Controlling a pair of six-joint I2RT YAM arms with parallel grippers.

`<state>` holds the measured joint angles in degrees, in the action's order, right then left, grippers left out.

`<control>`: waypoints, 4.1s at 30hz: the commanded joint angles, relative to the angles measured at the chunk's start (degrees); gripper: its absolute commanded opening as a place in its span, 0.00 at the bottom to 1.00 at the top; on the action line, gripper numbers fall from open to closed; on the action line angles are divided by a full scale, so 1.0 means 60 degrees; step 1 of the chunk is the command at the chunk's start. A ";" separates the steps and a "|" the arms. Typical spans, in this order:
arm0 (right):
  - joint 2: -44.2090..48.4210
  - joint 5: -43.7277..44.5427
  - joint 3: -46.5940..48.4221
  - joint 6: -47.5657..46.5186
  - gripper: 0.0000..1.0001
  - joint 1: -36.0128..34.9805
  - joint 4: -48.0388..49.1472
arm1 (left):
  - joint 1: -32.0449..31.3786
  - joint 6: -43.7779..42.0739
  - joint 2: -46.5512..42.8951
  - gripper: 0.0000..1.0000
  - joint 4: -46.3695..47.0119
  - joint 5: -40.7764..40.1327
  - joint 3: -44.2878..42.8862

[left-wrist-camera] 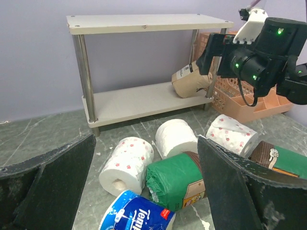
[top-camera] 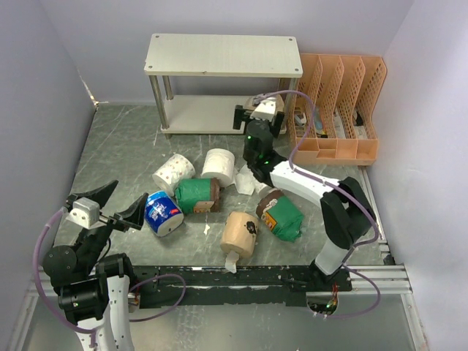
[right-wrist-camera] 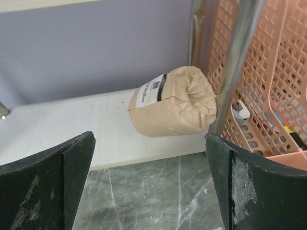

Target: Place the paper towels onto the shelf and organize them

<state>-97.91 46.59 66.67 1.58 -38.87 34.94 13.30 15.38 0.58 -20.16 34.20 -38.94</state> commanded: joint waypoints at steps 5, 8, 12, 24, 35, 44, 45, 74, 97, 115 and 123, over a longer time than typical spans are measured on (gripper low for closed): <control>-0.0026 -0.0762 0.0375 0.1964 0.99 0.1102 -0.1008 | 0.0028 0.0089 -0.0126 0.99 0.0299 0.0200 0.0045; -0.0825 -0.0439 0.1127 0.1133 0.99 0.1117 -0.1022 | 0.0026 0.0096 -0.0126 0.99 0.0284 0.0169 0.0044; -0.2085 0.0192 0.2197 -0.0238 0.99 0.1121 -0.0746 | 0.0025 0.0089 -0.0126 0.99 0.0298 0.0190 0.0046; -0.3763 0.0824 0.3802 -0.1323 0.99 0.1255 -0.0574 | 0.0020 0.0089 -0.0126 0.99 0.0354 0.0284 0.0088; -0.4124 0.0724 0.4018 -0.0674 0.99 0.1692 -0.1015 | 0.0014 0.0088 -0.0126 0.99 0.0387 0.0365 0.0103; -0.4621 0.0043 0.4539 -0.0239 0.92 0.1711 -0.1623 | 0.0012 0.0089 -0.0126 0.99 0.0401 0.0379 0.0118; -0.4661 -0.0056 0.4603 -0.0239 0.89 0.1836 -0.1695 | 0.0016 0.0096 -0.0126 0.99 0.0414 0.0387 0.0118; -0.4556 -0.2045 0.7155 -0.2696 0.00 0.1972 -0.4477 | -0.0004 0.0108 -0.0126 0.99 0.0434 0.0418 0.0132; -0.5761 -0.0978 0.7666 -0.4127 0.07 0.1942 -0.4362 | -0.0017 0.0093 -0.0126 0.99 0.0429 0.0409 0.0132; -0.5144 -0.0346 0.5980 -0.4249 0.54 0.1819 -0.1770 | -0.0004 0.0104 -0.0126 0.99 0.0454 0.0448 0.0158; -0.2142 0.0171 0.2519 -0.4640 0.99 0.0178 0.1291 | 0.0053 0.0116 -0.0126 0.99 0.0458 0.0427 0.0154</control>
<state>-121.36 44.86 90.00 -24.38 -31.51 30.79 13.30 15.46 0.58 -19.07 36.16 -38.26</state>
